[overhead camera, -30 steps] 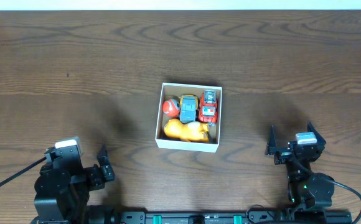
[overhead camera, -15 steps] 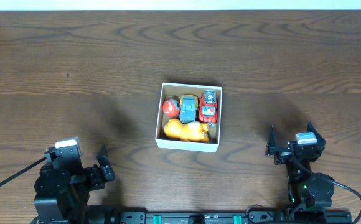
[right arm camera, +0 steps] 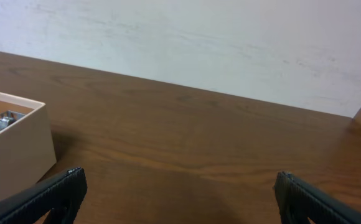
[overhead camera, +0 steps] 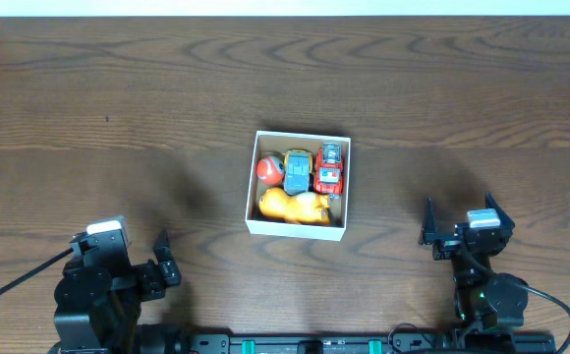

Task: Pack container

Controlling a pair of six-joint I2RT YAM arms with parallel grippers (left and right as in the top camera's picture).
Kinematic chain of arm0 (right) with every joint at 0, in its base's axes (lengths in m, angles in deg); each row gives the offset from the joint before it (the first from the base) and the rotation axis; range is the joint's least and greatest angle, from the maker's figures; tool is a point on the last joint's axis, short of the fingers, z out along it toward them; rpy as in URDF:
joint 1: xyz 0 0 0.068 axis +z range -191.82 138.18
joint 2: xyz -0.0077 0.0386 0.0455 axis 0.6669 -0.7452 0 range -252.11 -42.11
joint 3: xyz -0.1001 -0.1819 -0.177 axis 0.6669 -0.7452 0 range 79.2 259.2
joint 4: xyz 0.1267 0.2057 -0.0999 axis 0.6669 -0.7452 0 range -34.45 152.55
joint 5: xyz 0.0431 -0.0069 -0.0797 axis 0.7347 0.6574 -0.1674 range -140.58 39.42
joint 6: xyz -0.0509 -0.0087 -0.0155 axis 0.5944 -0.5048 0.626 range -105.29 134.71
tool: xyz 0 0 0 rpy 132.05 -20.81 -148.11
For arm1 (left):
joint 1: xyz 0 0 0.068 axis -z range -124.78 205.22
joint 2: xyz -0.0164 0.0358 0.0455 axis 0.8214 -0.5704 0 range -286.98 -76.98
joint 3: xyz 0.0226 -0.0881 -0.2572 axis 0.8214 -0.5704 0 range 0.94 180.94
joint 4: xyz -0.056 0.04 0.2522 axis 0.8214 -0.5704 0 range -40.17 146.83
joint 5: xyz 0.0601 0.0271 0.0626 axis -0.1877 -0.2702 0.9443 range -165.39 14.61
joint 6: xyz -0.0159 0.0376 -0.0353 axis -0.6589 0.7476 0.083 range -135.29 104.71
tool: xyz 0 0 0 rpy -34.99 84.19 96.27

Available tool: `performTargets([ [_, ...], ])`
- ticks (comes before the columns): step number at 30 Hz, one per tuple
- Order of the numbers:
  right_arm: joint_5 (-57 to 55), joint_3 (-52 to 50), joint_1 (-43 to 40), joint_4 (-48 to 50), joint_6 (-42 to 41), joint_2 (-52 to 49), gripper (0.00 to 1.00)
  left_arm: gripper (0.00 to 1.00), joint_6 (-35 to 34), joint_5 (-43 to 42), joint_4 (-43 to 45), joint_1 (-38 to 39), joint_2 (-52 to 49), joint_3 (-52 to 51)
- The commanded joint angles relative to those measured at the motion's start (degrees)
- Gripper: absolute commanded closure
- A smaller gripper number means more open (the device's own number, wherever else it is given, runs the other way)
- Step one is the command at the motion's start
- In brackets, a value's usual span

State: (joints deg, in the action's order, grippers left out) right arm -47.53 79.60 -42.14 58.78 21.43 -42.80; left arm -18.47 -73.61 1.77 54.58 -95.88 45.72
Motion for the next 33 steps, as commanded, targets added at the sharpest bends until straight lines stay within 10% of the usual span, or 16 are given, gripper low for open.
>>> performTargets([
  [1, 0.2, -0.1, -0.5, -0.2, 0.7, 0.4, 0.01, 0.02, -0.5, 0.7, 0.2, 0.1, 0.2, 0.1],
  [18, 0.2, -0.1, -0.5, -0.2, 0.7, 0.4, 0.01, 0.02, 1.2, 0.6, 3.7, -0.7, 17.1, -13.4],
  [33, 0.2, -0.1, -0.5, -0.2, 0.7, 0.4, 0.01, 0.02, 1.9, 0.4, 49.3, -1.9, 18.8, -37.5],
])
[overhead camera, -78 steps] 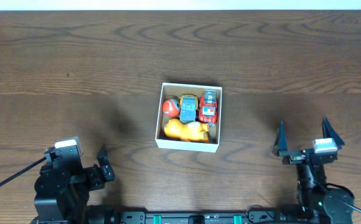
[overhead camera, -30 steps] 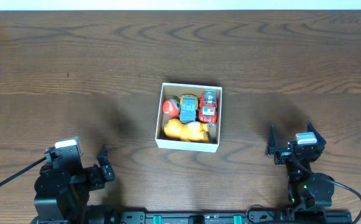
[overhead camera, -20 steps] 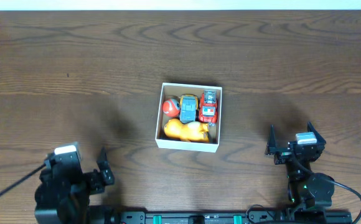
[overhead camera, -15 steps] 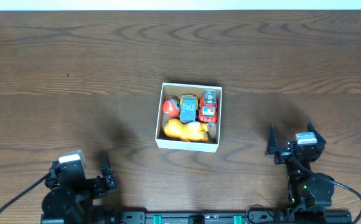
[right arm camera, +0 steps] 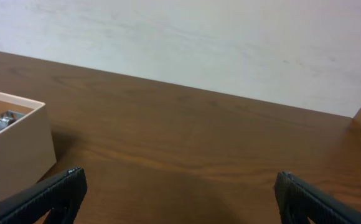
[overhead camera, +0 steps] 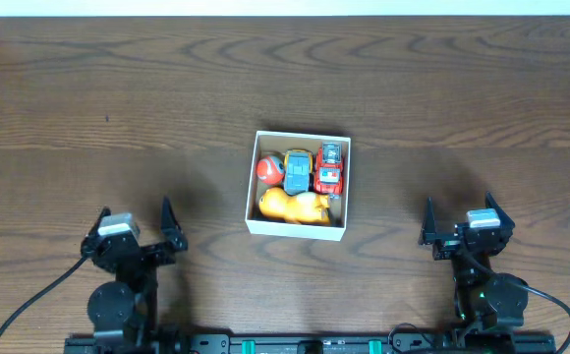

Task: Pack container

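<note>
A white open box (overhead camera: 253,189) stands in the middle of the table, its corner also showing in the right wrist view as a box (right arm camera: 15,155). Inside lie a red ball (overhead camera: 268,170), a blue toy car (overhead camera: 296,170), a red toy truck (overhead camera: 330,168) and a yellow toy (overhead camera: 293,206). My left gripper (overhead camera: 134,214) sits open near the front edge, left of the box, holding nothing. My right gripper (overhead camera: 459,211) rests open to the right of the box, its black fingers (right arm camera: 62,190) wide apart over bare wood.
The dark wooden table (overhead camera: 462,88) runs to a white wall (right arm camera: 230,43) at the back. Black cables trail from both arm bases at the front edge.
My left arm has swung: its gripper pointed right at the front left corner, and now it points toward the back, slightly nearer the middle. The right arm and box are unchanged.
</note>
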Controlling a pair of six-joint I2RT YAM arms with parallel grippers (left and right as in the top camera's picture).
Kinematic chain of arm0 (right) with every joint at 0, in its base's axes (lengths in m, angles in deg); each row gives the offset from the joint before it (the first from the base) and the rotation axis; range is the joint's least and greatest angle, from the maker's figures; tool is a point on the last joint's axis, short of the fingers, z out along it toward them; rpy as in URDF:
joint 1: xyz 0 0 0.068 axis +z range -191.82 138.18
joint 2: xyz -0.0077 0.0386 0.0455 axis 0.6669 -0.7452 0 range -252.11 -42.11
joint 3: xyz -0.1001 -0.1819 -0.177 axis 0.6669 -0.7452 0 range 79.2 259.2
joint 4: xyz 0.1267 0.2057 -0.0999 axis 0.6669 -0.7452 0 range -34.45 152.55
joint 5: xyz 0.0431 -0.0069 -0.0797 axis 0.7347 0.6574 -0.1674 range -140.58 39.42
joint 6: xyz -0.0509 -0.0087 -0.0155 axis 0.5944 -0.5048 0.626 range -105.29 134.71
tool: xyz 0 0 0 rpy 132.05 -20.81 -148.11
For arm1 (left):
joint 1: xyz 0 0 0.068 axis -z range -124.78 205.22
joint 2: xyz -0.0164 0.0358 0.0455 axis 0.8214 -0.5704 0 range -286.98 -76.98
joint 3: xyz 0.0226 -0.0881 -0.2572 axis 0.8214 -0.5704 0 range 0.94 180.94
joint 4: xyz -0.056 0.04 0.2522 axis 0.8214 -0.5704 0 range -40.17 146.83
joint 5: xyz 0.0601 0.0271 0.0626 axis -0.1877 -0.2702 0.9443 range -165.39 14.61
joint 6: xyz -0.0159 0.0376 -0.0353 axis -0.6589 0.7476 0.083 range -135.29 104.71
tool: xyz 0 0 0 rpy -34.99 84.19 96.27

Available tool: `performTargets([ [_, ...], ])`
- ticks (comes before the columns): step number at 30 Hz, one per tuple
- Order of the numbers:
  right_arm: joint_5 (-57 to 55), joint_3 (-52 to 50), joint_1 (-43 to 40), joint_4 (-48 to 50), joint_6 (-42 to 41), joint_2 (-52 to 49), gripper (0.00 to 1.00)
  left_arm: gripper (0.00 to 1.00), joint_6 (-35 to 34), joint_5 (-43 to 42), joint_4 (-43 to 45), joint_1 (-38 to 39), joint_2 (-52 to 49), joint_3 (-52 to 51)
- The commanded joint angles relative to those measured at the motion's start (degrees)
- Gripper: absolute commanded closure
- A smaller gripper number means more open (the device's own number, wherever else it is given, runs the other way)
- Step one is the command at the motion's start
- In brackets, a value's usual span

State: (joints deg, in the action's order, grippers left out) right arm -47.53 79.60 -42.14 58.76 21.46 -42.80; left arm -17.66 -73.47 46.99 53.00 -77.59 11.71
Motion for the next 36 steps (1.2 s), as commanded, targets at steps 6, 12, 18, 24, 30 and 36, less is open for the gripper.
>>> performTargets([
  [6, 0.2, -0.1, -0.5, -0.2, 0.6, 0.4, 0.01, 0.02, 1.2, 0.2, 14.2, -0.3, 0.5, -10.6],
  [12, 0.2, -0.1, -0.5, -0.2, 0.6, 0.4, 0.01, 0.02, 1.0, -0.1, 5.9, -0.2, 0.5, -10.5],
  [18, 0.2, -0.1, -0.5, -0.2, 0.6, 0.4, 0.01, 0.02, 1.0, -0.1, 5.8, -0.2, 0.5, -10.5],
  [24, 0.2, -0.1, -0.5, -0.2, 0.6, 0.4, 0.01, 0.02, 1.0, -0.1, 5.8, -0.2, 0.4, -10.5],
  [30, 0.2, -0.1, -0.5, -0.2, 0.6, 0.4, 0.01, 0.02, 1.0, -0.1, 5.8, -0.2, 0.4, -10.5],
  [36, 0.2, -0.1, -0.5, -0.2, 0.6, 0.4, 0.01, 0.02, 1.0, -0.1, 5.8, -0.2, 0.4, -10.5],
])
